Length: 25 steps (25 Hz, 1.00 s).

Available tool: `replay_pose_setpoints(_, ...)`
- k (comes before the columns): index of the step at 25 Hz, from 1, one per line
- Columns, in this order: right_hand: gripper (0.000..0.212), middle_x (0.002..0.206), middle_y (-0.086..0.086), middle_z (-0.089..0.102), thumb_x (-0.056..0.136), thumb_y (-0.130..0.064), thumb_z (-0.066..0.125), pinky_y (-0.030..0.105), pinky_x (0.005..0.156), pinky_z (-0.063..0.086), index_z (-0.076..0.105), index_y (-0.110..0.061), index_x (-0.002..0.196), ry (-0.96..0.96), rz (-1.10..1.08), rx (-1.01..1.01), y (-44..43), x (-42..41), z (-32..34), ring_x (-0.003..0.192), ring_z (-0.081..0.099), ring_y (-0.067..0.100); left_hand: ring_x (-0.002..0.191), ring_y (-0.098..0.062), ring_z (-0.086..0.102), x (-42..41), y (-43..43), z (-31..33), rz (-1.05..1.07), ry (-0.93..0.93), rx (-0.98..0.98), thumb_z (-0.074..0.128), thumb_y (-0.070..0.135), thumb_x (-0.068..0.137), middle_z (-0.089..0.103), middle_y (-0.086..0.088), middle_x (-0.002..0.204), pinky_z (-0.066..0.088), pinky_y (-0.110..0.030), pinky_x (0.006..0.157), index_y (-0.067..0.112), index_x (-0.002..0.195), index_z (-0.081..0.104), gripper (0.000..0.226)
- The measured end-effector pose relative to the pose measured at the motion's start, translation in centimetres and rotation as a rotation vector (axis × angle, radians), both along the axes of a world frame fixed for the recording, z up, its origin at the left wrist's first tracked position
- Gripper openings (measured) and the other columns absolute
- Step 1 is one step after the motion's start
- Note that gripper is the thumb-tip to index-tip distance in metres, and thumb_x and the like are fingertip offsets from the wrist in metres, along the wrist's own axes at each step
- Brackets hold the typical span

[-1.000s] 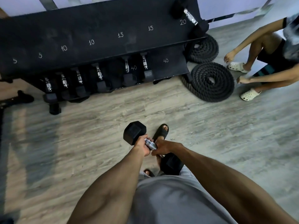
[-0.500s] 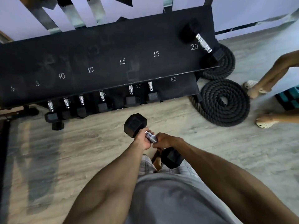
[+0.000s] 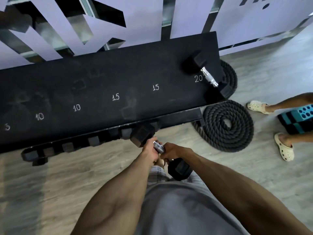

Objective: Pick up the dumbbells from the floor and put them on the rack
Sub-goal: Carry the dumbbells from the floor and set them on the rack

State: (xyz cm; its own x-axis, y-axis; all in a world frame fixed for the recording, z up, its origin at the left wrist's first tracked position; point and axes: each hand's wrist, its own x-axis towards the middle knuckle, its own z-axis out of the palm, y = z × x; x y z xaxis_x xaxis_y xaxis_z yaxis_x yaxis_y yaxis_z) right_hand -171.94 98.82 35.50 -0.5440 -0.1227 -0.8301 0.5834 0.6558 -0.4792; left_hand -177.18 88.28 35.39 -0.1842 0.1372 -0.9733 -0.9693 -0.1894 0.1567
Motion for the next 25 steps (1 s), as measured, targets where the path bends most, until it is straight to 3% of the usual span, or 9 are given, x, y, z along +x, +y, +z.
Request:
replay_pose_setpoints(2,0.016,0.066,0.003,0.063,0.078,-0.016,0.066,0.035,0.071,0.053,0.056,-0.018,0.066,0.002,-0.014,0.009,1.2,-3.5,-0.1,0.061,0.061,0.018,0.057,-0.018,0.047,-3.8,1.2,-0.1,-0.017,-0.016,-0.005,0.055,0.018,0.093,0.051,-0.004,0.046,0.043,-0.028,0.06,0.011,0.063,0.044,0.033)
replay_pose_setpoints(6,0.013,0.079,0.009,0.066,0.08,-0.019,0.066,0.038,0.078,0.054,0.057,-0.021,0.071,0.028,-0.017,-0.001,3.0,-9.8,0.5,0.069,0.062,0.02,0.065,-0.016,0.052,-10.5,2.9,0.2,-0.016,-0.011,-0.005,0.057,0.017,0.093,0.049,-0.002,0.067,0.047,-0.031,0.063,0.011,0.07,0.049,0.025)
replay_pose_setpoints(9,0.011,0.077,0.01,0.068,0.078,-0.018,0.068,0.034,0.067,0.052,0.065,-0.009,0.084,0.068,-0.058,-0.006,4.2,-14.0,0.3,0.07,0.065,0.022,0.067,-0.014,0.052,-14.9,4.2,-0.1,-0.007,-0.003,0.0,0.056,0.017,0.094,0.048,0.0,0.069,0.045,-0.03,0.06,0.011,0.07,0.049,0.026)
replay_pose_setpoints(13,0.014,0.063,0.001,0.065,0.08,-0.018,0.069,0.024,0.056,0.046,0.062,-0.013,0.07,0.081,-0.069,-0.015,5.8,-19.0,-0.3,0.054,0.06,0.013,0.067,-0.013,0.052,-20.1,5.8,-0.4,0.019,-0.008,0.017,0.056,0.016,0.094,0.048,0.0,0.071,0.045,-0.029,0.061,0.011,0.072,0.051,0.023)
replay_pose_setpoints(16,0.016,0.064,0.002,0.067,0.083,-0.016,0.069,0.022,0.054,0.048,0.06,-0.015,0.07,0.08,-0.101,-0.048,6.7,-21.9,-1.1,0.051,0.061,0.011,0.069,-0.014,0.053,-23.3,6.7,-0.8,0.031,-0.009,0.002,0.058,0.016,0.094,0.05,-0.001,0.072,0.046,-0.028,0.063,0.01,0.074,0.054,0.021)
replay_pose_setpoints(19,0.013,0.067,0.005,0.069,0.085,-0.015,0.069,0.021,0.053,0.049,0.062,-0.012,0.075,0.085,-0.111,-0.056,7.4,-24.6,-2.6,0.05,0.063,0.011,0.071,-0.013,0.055,-25.9,7.5,-1.1,0.05,-0.025,-0.017,0.059,0.016,0.093,0.052,0.0,0.073,0.047,-0.027,0.064,0.01,0.076,0.055,0.019)
replay_pose_setpoints(22,0.014,0.075,0.011,0.072,0.085,-0.016,0.07,0.023,0.054,0.051,0.063,-0.005,0.092,0.086,-0.128,-0.062,7.8,-26.6,-4.1,0.055,0.066,0.013,0.072,-0.012,0.055,-27.8,7.8,-1.8,0.098,-0.041,-0.023,0.06,0.015,0.093,0.053,0.0,0.074,0.049,-0.027,0.067,0.01,0.075,0.056,0.019)
replay_pose_setpoints(25,0.024,0.084,0.012,0.073,0.085,-0.016,0.071,0.031,0.066,0.06,0.06,-0.006,0.104,0.064,-0.132,-0.041,8.0,-27.8,-5.3,0.064,0.07,0.017,0.071,-0.012,0.056,-28.5,8.0,-2.3,0.171,-0.051,-0.013,0.061,0.012,0.092,0.054,-0.002,0.074,0.049,-0.027,0.069,0.01,0.074,0.056,0.019)
